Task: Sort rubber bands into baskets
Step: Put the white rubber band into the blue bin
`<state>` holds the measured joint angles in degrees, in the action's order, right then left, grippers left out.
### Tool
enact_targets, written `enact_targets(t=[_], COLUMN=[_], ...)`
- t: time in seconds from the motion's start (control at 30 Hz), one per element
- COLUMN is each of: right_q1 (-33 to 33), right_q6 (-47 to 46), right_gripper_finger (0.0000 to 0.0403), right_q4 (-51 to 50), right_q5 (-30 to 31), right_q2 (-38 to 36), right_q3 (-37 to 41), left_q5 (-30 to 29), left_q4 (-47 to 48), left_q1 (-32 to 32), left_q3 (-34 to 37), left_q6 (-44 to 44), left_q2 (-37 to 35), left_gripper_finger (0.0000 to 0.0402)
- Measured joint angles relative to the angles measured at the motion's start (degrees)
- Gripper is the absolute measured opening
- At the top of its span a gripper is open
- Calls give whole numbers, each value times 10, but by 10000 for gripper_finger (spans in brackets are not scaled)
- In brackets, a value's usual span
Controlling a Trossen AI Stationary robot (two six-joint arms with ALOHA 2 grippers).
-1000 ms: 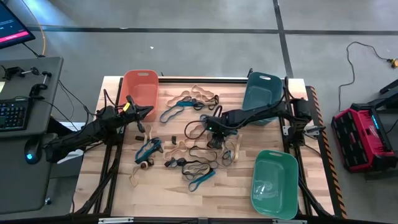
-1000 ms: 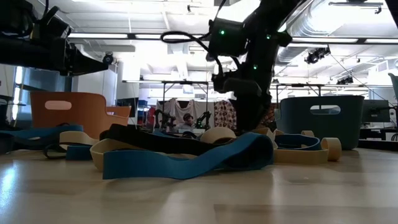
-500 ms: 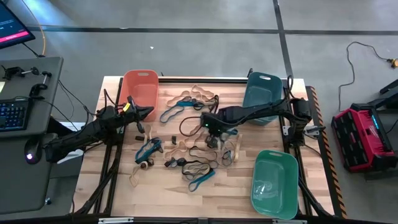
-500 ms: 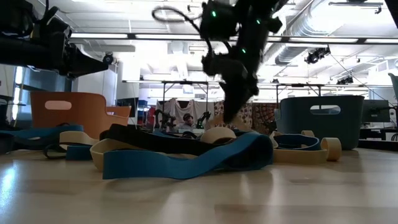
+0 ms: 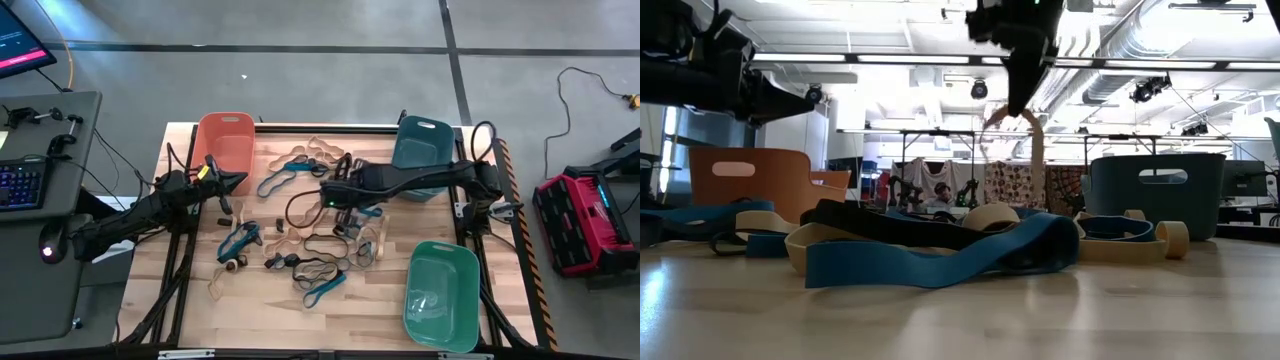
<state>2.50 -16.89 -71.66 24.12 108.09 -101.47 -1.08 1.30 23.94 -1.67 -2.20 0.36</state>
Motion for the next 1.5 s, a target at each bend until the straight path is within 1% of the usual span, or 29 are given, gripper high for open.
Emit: enact_targets(t=[0.13, 0.2, 0.23, 0.27, 0.33, 0.37, 0.43, 0.5, 0.6, 0.7, 0.8, 0.87, 0.97, 1.13, 1.27, 1.4, 1.5], right_q1=[2, 1, 0, -3, -10, -14, -26, -40, -74, -122, -183, -226, -292, -392, -448, -477, -489], right_q6=[-38, -69, -84, -87, -74, -77, -100, -98, -117, -125, -127, -115, -73, 17, 67, 90, 98], right_gripper_finger=[1, 1, 1, 1, 1, 1, 1, 0, 0, 0, 0, 0, 0, 0, 0, 0, 0], right_q4=[-109, -173, -190, -183, -168, -176, -185, -173, -182, -175, -158, -129, -49, 94, 154, 172, 175], right_q5=[56, 87, 100, 107, 100, 102, 127, 140, 167, 170, 159, 140, 103, 43, -8, -33, -39], right_q2=[0, 0, -1, -7, -30, -41, -63, -92, -129, -164, -194, -210, -219, -208, -179, -138, -110], right_q3=[-45, -64, -70, -72, -60, -56, -47, -23, 5, 57, 116, 161, 227, 301, 322, 317, 305], left_q5=[0, 0, 0, 0, 0, 0, 0, 2, 3, 4, 4, 4, 4, 4, 4, 4, 4], left_q4=[-8, -12, -12, -12, -12, -12, -11, -11, -11, -9, -9, -11, -11, -12, -11, -11, -11], left_q1=[0, 0, 0, 0, 0, 0, 0, 0, 0, 0, 0, 0, 0, 0, 0, 0, 0], left_q3=[0, 0, 0, 0, 0, 0, 0, 0, 0, 0, 0, 0, 0, 0, 0, 0, 0], left_q6=[0, 0, 0, 0, 0, 0, 0, 0, 0, 1, 5, 7, 11, 11, 16, 18, 21], left_q2=[0, 0, 0, 0, 0, 0, 0, 0, 0, 0, 0, 0, 0, 0, 0, 0, 0], left_gripper_finger=[0, 0, 0, 0, 0, 0, 0, 0, 0, 0, 0, 0, 0, 0, 0, 0, 0])
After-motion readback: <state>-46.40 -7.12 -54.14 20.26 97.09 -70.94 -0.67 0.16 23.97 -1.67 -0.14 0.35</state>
